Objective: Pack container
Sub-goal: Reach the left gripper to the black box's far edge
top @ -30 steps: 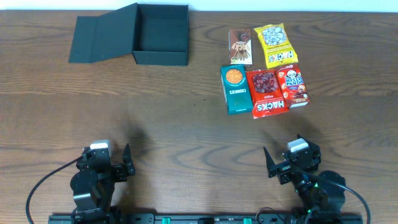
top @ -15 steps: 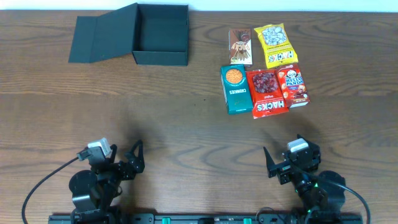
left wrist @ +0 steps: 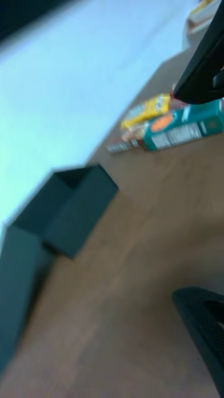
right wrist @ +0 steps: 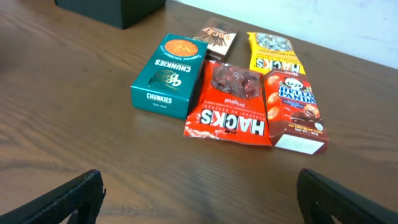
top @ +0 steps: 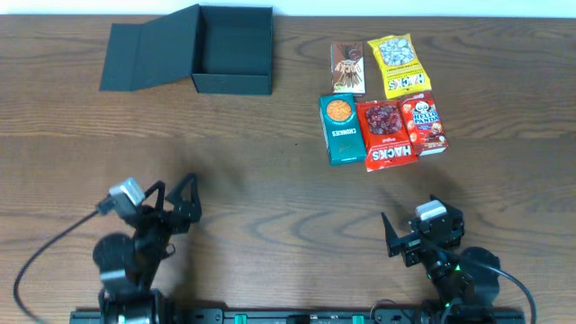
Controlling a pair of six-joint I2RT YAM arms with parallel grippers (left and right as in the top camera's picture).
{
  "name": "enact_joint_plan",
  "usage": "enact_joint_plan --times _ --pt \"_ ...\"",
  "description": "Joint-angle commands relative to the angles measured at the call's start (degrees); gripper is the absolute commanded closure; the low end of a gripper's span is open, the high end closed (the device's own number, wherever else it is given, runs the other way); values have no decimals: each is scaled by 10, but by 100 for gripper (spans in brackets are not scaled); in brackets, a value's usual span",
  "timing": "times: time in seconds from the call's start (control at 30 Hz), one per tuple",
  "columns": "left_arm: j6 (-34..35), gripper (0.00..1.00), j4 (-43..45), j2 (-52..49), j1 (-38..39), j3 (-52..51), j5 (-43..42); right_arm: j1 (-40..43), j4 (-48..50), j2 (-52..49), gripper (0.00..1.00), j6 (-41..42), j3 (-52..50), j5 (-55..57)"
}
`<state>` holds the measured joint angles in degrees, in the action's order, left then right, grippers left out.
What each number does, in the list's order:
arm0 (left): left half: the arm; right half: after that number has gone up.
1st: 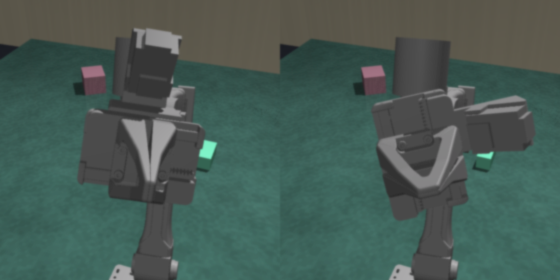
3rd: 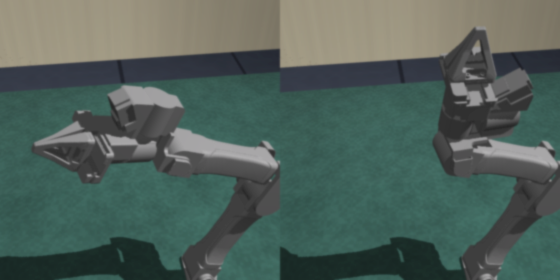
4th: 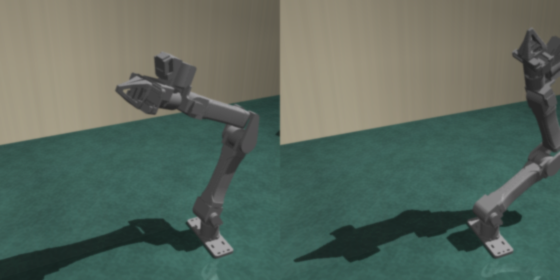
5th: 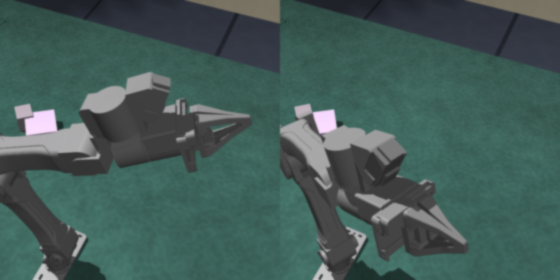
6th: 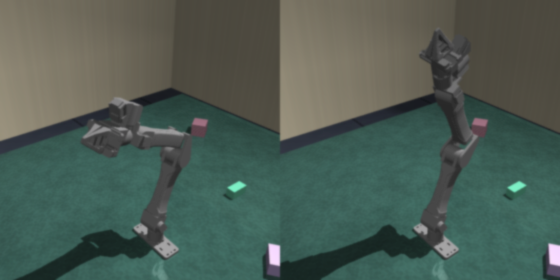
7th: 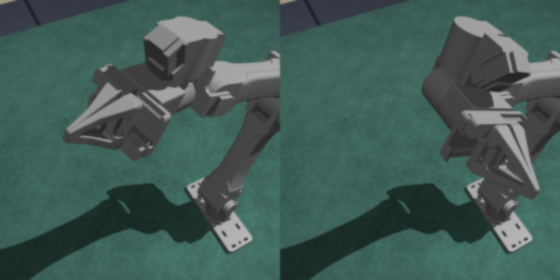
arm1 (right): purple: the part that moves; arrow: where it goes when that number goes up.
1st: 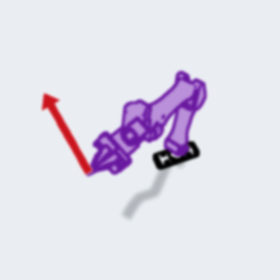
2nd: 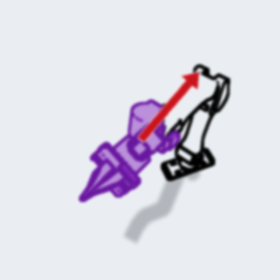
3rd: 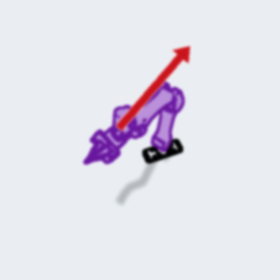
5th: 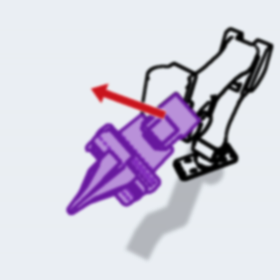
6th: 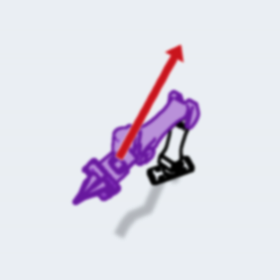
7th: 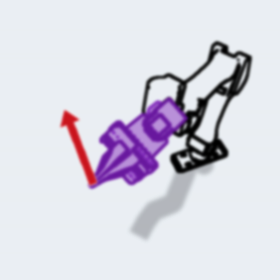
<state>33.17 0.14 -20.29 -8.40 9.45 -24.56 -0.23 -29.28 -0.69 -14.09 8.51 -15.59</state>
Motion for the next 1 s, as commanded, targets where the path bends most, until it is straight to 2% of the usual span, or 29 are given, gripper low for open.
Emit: enact_joint_plan --times 0.0,0.27,0.47,0.57,0.73,0.83,0.97 --pt "-21 5 5 -119 0 65 10 -5 -1 4 1 6 -4 2" --pt "-34 5 -47 -446 1 325 1 -5 -1 4 1 5 -4 2" --pt "59 4 -149 -680 12 572 -45 -5 -1 4 1 5 -4 2" --pt "92 4 -172 -764 28 666 -43 -5 -1 4 1 5 -4 2" --pt "190 4 -250 -891 55 814 -21 -5 -1 4 1 5 -4 2" --pt "227 4 -304 -955 69 882 -20 -5 -1 4 1 5 -4 2" --pt "285 4 -318 -1000 89 917 -1 -5 -1 4 1 5 -4 2"
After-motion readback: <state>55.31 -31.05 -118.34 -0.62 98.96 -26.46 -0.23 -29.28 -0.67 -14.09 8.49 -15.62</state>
